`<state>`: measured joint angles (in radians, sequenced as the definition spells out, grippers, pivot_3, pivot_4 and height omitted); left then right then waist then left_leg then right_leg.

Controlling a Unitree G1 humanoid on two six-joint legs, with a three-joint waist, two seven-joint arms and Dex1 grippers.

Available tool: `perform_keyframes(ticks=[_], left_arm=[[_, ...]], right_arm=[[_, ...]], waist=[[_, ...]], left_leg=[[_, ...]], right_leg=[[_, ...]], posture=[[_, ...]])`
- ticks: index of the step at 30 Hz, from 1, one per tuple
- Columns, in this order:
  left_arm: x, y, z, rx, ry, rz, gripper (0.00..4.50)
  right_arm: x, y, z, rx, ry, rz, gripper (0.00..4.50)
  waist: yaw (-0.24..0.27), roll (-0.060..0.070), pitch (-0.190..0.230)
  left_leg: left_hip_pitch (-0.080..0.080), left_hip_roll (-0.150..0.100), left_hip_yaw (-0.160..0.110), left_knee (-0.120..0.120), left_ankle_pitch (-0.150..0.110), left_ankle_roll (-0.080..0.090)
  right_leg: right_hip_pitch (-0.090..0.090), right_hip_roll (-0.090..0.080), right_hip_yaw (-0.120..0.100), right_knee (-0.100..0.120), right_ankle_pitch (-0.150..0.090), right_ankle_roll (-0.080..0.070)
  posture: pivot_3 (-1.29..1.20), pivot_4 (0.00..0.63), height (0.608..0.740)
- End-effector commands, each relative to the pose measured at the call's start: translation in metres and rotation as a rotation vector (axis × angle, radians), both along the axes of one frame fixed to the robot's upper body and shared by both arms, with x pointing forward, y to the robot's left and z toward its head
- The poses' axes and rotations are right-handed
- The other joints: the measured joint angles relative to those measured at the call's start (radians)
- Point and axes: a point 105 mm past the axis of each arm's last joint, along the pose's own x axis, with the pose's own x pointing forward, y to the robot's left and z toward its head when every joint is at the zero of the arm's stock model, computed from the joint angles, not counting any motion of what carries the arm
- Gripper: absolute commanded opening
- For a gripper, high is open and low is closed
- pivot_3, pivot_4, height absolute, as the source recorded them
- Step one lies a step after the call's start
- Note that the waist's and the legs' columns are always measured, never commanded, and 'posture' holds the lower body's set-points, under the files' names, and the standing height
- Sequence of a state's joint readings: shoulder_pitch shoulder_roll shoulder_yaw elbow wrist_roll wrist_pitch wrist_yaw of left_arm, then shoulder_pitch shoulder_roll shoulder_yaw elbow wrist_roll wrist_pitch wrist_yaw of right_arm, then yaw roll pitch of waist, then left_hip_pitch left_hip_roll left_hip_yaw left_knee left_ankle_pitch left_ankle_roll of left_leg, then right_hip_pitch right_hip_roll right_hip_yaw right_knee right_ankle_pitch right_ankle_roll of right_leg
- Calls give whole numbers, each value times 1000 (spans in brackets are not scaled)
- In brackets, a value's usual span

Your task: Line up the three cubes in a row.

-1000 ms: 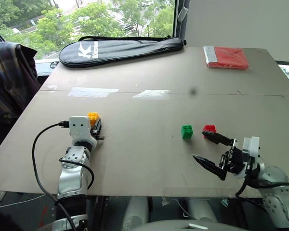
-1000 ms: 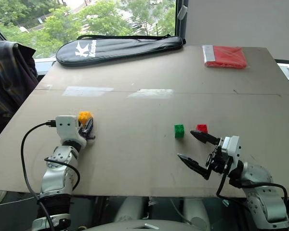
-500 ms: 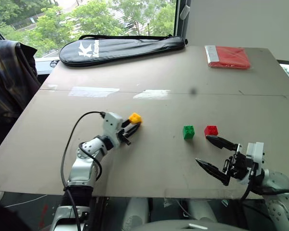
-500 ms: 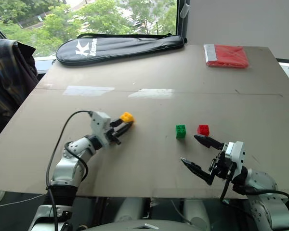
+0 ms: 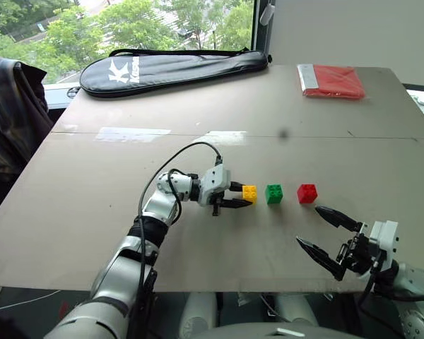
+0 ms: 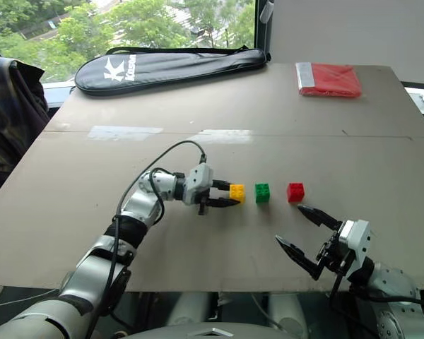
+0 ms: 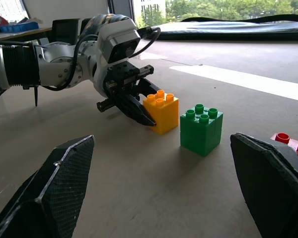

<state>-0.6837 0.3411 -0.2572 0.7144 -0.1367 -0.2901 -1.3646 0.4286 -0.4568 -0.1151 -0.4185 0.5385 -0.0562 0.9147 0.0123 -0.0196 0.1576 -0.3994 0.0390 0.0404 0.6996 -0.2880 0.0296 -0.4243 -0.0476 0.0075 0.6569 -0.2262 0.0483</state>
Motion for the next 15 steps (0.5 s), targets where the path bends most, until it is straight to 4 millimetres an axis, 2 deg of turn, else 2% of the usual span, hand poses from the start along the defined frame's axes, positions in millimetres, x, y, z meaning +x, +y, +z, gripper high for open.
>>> perform_keyframes(ticks=[1, 4, 5, 6, 7, 9, 10, 15], left_arm=[[1, -2, -3, 28, -7, -26, 1263], [2, -1, -4, 28, 14, -24, 1263], [2, -1, -5, 26, 24, -18, 2280], [2, -1, -5, 24, 33, -18, 2583], [1, -1, -5, 22, 43, -22, 3155], [2, -1, -4, 20, 41, -19, 3857], [2, 0, -4, 24, 38, -14, 4396], [3, 12, -2, 28, -15, 41, 4455]], right_arm=[[-5, 2, 12, -1, -70, -14, 4500], [-6, 2, 12, -2, -73, -23, 4500], [-7, 2, 12, -1, -74, -24, 4500], [-7, 2, 12, -1, -74, -25, 4500], [-7, 2, 12, -1, -74, -25, 4500], [-7, 2, 13, -1, -75, -24, 4500], [-7, 2, 13, -2, -75, -23, 4500], [-7, -3, 11, -8, -66, -25, 4500]], waist=[[1, 0, 0], [2, 0, 0], [2, 0, 0], [1, 0, 0], [1, 0, 0], [1, 0, 0], [1, 0, 0], [1, 0, 0]], left_leg=[[0, 0, 0, 0, 0, 0], [0, 0, 0, 0, 0, 0], [0, 0, 0, 0, 0, 0], [0, 0, 0, 0, 0, 0], [0, 0, 0, 0, 0, 0], [0, 0, 0, 0, 0, 0], [1, 0, 0, 0, 0, 0], [1, 0, 0, 0, 0, 0]], right_leg=[[0, 0, 0, 0, 0, 0], [0, 0, 0, 0, 0, 0], [0, 0, 0, 0, 0, 1], [0, 0, 0, 0, 0, 1], [0, 0, 0, 0, 0, 1], [0, 0, 0, 0, -1, 1], [0, 0, 0, 1, -1, 1], [0, 0, 0, 1, 0, 1]], posture=[[0, 150, 708], [0, 150, 708], [0, 150, 708], [0, 150, 708], [0, 150, 708], [0, 150, 708], [0, 150, 708], [0, 150, 708]])
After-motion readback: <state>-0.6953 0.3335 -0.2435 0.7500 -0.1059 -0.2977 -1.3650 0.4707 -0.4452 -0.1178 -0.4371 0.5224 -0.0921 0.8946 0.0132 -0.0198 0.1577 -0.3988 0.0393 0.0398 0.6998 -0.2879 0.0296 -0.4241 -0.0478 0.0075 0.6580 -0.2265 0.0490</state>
